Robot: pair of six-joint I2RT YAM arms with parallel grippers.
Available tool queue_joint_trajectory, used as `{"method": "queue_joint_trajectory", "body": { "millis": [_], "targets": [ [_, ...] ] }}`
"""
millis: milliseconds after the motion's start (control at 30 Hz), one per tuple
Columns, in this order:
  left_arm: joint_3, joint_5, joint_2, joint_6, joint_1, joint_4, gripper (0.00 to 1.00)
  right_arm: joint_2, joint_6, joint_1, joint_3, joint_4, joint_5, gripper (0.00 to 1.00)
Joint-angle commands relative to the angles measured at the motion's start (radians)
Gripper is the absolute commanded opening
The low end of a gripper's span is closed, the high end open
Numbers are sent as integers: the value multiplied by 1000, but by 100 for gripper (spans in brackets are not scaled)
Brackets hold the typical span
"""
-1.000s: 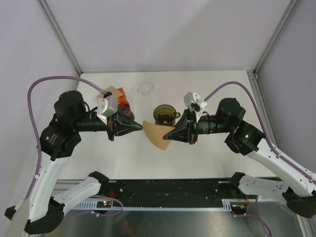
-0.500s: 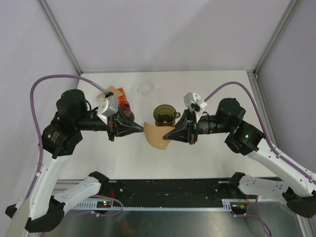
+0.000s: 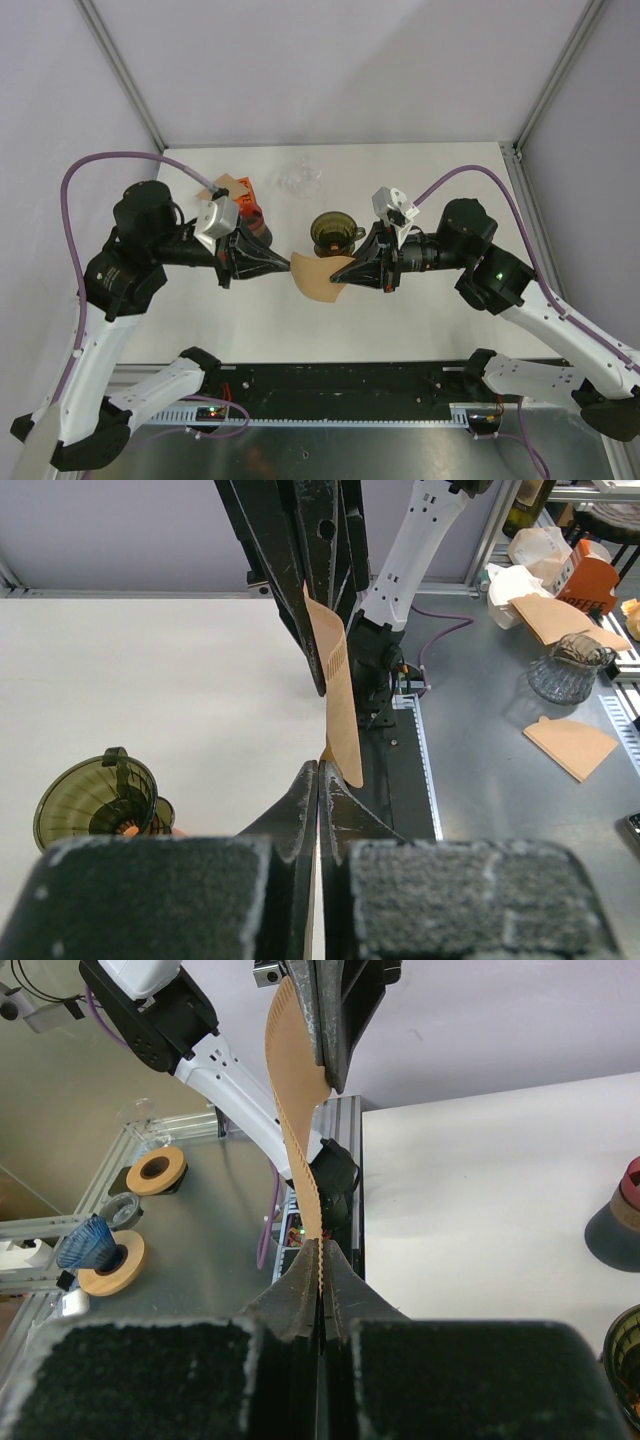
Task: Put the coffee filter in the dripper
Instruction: Place the coffee filter in the coffee dripper.
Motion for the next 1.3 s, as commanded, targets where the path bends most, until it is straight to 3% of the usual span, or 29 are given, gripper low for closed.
{"method": "queue_joint_trajectory", "body": {
  "millis": [0, 1267],
  "targets": [
    [44, 27, -2, -11, -12, 11, 0, -6, -5, 2, 46, 35, -9, 0],
    [13, -13, -31, -94, -18, 44, 4, 4, 20, 3, 46, 64, 52, 0]
  ]
}}
